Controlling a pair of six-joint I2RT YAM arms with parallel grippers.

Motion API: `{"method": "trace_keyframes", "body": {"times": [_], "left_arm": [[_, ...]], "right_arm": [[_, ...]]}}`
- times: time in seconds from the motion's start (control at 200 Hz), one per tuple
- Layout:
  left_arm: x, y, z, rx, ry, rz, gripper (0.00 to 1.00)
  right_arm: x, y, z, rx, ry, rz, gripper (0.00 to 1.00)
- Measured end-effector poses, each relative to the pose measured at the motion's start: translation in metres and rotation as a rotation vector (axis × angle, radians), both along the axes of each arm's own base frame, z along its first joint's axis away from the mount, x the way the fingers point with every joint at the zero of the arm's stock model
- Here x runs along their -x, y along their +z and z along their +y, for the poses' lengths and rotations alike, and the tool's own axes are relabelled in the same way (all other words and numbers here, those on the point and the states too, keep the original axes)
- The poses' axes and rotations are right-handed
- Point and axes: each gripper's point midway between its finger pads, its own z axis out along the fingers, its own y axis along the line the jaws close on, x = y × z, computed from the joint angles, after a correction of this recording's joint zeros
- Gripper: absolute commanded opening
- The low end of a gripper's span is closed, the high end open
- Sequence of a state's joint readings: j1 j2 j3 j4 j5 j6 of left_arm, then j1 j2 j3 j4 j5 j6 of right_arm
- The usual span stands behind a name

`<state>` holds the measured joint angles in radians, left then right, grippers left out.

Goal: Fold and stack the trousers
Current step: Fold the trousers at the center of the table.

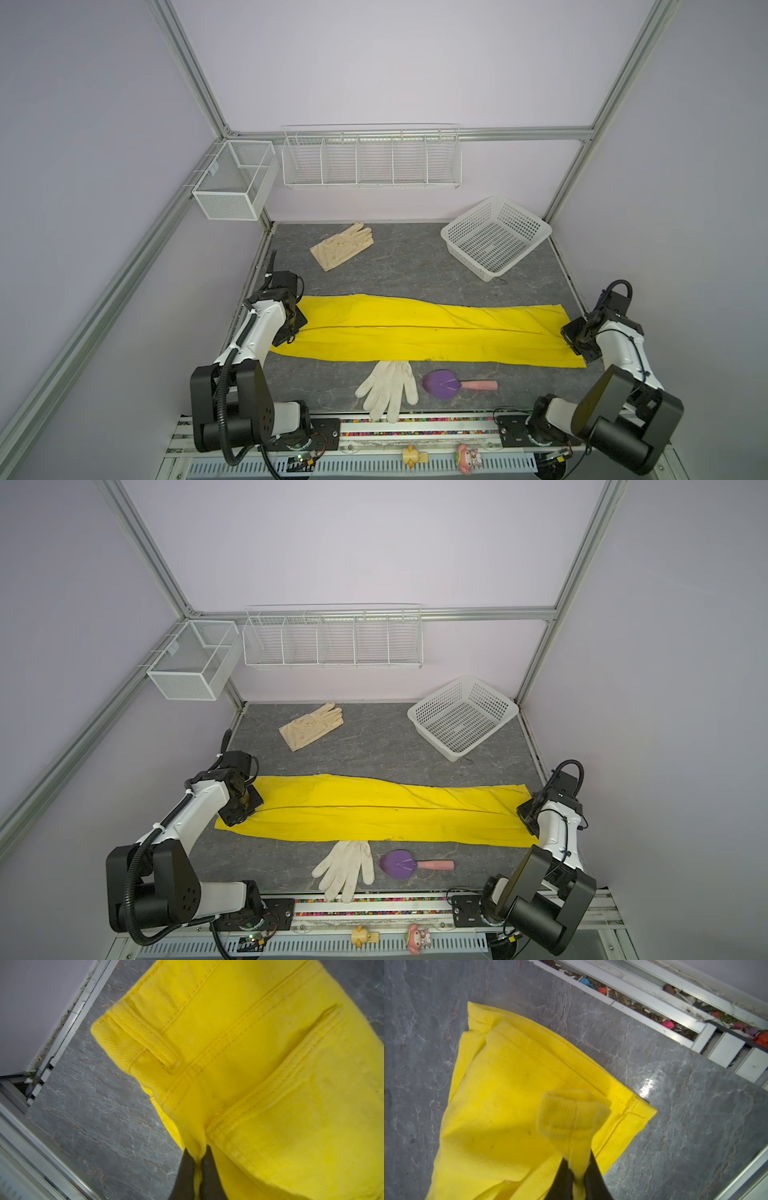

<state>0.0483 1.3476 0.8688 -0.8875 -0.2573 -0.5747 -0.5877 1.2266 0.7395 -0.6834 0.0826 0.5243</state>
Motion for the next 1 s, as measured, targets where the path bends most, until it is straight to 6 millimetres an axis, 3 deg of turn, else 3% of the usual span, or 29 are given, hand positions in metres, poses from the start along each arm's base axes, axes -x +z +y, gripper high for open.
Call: {"method": "trace_keyframes", "body": {"times": [0.175, 0.315, 0.555, 0.68, 0.705, 0.745, 0.87, 1.005], "left_arm": [[-0.001, -0.001, 0.002, -0.005, 0.005, -0.010, 0.00], [-0.002, 0.001, 0.002, -0.006, 0.002, -0.020, 0.00], [0.003, 0.002, 0.003, -0.012, 0.003, -0.028, 0.00], [0.008, -0.001, 0.005, -0.025, 0.007, -0.020, 0.00], [0.009, -0.002, 0.005, -0.025, 0.008, -0.018, 0.00], [0.009, -0.003, 0.005, -0.025, 0.008, -0.015, 0.00], [0.010, -0.006, 0.006, -0.028, 0.009, -0.014, 0.01], [0.010, -0.009, 0.006, -0.029, 0.010, -0.016, 0.01]], "right_arm": [[0.007, 0.001, -0.005, 0.033, -0.018, 0.023, 0.30], [0.018, 0.004, -0.005, 0.044, -0.059, 0.042, 0.57], [0.033, 0.008, 0.007, -0.013, -0.159, 0.069, 0.64], [0.024, 0.022, 0.014, -0.015, -0.160, 0.035, 0.69], [0.021, 0.026, 0.015, -0.012, -0.156, 0.018, 0.79], [0.014, 0.033, 0.019, -0.011, -0.155, -0.017, 0.86], [-0.001, 0.042, 0.039, -0.044, -0.096, -0.087, 0.84], [-0.024, 0.034, 0.057, -0.114, -0.017, -0.089, 0.77]]}}
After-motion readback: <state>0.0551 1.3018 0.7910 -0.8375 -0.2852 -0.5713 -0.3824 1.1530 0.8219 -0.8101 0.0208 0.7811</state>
